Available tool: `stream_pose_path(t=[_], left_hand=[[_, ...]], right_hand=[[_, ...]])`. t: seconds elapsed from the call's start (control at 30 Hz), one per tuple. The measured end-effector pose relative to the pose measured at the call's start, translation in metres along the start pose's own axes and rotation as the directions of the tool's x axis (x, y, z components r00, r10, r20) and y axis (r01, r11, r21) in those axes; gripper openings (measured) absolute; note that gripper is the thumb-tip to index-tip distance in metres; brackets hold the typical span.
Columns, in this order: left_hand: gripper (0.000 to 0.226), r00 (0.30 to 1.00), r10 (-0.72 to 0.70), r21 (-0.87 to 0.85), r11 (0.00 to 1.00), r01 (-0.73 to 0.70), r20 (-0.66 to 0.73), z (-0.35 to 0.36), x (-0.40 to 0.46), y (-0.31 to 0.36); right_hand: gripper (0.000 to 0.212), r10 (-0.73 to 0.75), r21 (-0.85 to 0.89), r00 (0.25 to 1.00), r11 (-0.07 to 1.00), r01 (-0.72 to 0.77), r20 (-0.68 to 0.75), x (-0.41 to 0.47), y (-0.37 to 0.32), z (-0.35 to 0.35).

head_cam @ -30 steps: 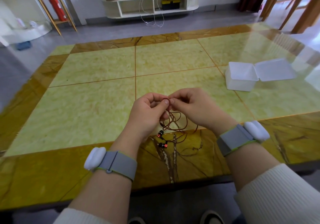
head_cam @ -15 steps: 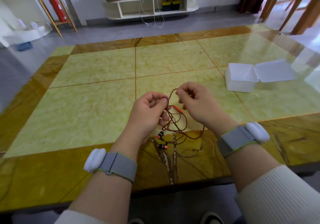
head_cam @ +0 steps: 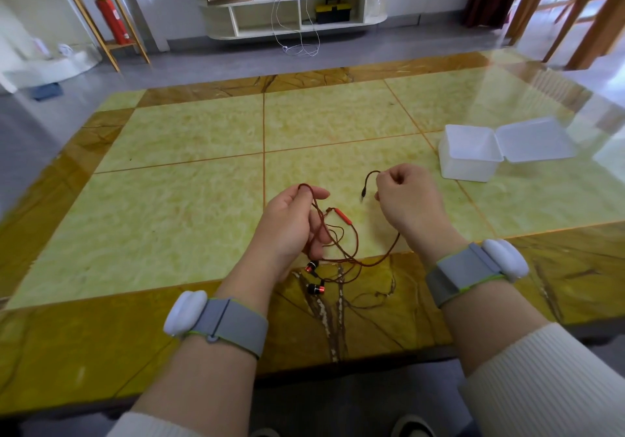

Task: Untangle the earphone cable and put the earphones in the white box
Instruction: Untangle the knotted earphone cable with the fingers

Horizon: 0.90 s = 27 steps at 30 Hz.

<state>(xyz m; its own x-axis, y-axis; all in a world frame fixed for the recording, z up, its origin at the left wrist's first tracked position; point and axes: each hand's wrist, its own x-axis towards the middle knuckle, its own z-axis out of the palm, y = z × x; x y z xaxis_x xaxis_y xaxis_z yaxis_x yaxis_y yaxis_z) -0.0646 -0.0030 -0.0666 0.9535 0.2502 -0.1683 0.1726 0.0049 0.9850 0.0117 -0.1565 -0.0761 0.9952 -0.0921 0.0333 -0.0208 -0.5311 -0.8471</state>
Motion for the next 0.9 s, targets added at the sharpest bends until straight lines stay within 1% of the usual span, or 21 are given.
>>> stream_pose_path(t=[0.07,0.13,0.17,0.2,0.23,0.27,0.3,0.33,0.37,0.4,0.47,0.5,0.57,0.6,0.67,0.73,0.83,0.9], left_hand=[[0.029,1.0,-0.001,-0.014,1.0,0.002,0.02,0.0,0.001,-0.001],[0.026,0.999,-0.015,-0.029,0.999,0.017,0.038,0.0,0.001,-0.001],[0.025,0.999,-0.02,-0.031,0.999,0.022,0.045,-0.001,0.002,-0.001],[0.023,0.998,-0.022,-0.034,0.999,0.024,0.054,-0.001,0.002,-0.001],[0.023,0.998,-0.021,-0.041,0.999,0.024,0.065,-0.001,0.002,-0.001],[0.023,0.997,-0.018,-0.05,0.999,0.022,0.078,-0.001,0.002,-0.001],[0.023,0.996,-0.013,-0.06,0.998,0.018,0.092,-0.001,0.002,-0.002],[0.024,0.995,-0.005,-0.072,0.997,0.013,0.105,-0.001,0.002,-0.002],[0.024,0.994,0.004,-0.087,0.996,0.006,0.112,-0.001,0.003,-0.002],[0.025,0.994,0.011,-0.105,0.994,0.001,0.112,-0.001,0.004,-0.002],[0.027,0.995,0.02,-0.146,0.989,-0.005,0.102,-0.002,0.006,-0.003],[0.03,0.995,0.025,-0.164,0.986,-0.01,0.093,-0.002,0.007,-0.004],[0.034,0.996,0.043,-0.185,0.982,-0.028,0.075,-0.003,0.007,-0.004],[0.037,0.997,0.051,-0.182,0.982,-0.04,0.058,-0.004,0.008,-0.003],[0.042,0.998,0.061,-0.133,0.989,-0.061,-0.004,-0.004,0.008,-0.004],[0.044,0.993,0.069,-0.019,0.997,-0.071,-0.091,-0.004,0.009,-0.005],[0.026,0.973,0.105,0.153,0.985,-0.074,-0.204,-0.004,0.01,-0.006],[0.018,0.959,0.134,0.201,0.976,-0.083,-0.251,-0.004,0.01,-0.007]], right_hand=[[0.027,-0.001,-0.073,1.0,0.997,0.002,0.017,-0.001,0.001,-0.001],[0.025,0.011,-0.13,0.998,0.991,-0.002,0.068,-0.002,0.002,-0.001],[0.028,0.015,-0.172,0.996,0.985,0.0,0.09,-0.002,0.001,-0.001],[0.036,0.005,-0.225,0.995,0.974,0.017,0.1,-0.003,0.001,-0.001],[0.042,-0.034,-0.262,0.995,0.963,0.058,0.094,-0.004,0.0,-0.002],[0.044,-0.103,-0.269,0.992,0.956,0.12,0.076,-0.005,-0.002,-0.002],[0.042,-0.18,-0.235,0.981,0.953,0.193,0.073,-0.008,-0.004,-0.003],[0.038,-0.24,-0.145,0.965,0.957,0.253,0.101,-0.01,-0.006,-0.003],[0.034,-0.27,-0.021,0.947,0.961,0.277,0.174,-0.012,-0.009,-0.002],[0.032,-0.278,0.086,0.918,0.961,0.264,0.284,-0.015,-0.01,0.001],[0.035,-0.268,0.177,0.832,0.962,0.207,0.486,-0.02,-0.01,0.006],[0.039,-0.25,0.194,0.8,0.966,0.169,0.546,-0.02,-0.009,0.007],[0.037,-0.215,0.199,0.774,0.973,0.118,0.595,-0.021,-0.01,0.006],[0.031,-0.216,0.179,0.779,0.975,0.134,0.589,-0.02,-0.01,0.006],[0.02,-0.237,0.089,0.825,0.971,0.224,0.513,-0.02,-0.012,0.003],[0.018,-0.237,0.027,0.876,0.968,0.249,0.419,-0.017,-0.011,0.001],[0.017,-0.208,-0.003,0.912,0.975,0.224,0.355,-0.012,-0.007,0.0],[0.016,-0.192,-0.033,0.92,0.976,0.216,0.341,-0.011,-0.006,0.001]])
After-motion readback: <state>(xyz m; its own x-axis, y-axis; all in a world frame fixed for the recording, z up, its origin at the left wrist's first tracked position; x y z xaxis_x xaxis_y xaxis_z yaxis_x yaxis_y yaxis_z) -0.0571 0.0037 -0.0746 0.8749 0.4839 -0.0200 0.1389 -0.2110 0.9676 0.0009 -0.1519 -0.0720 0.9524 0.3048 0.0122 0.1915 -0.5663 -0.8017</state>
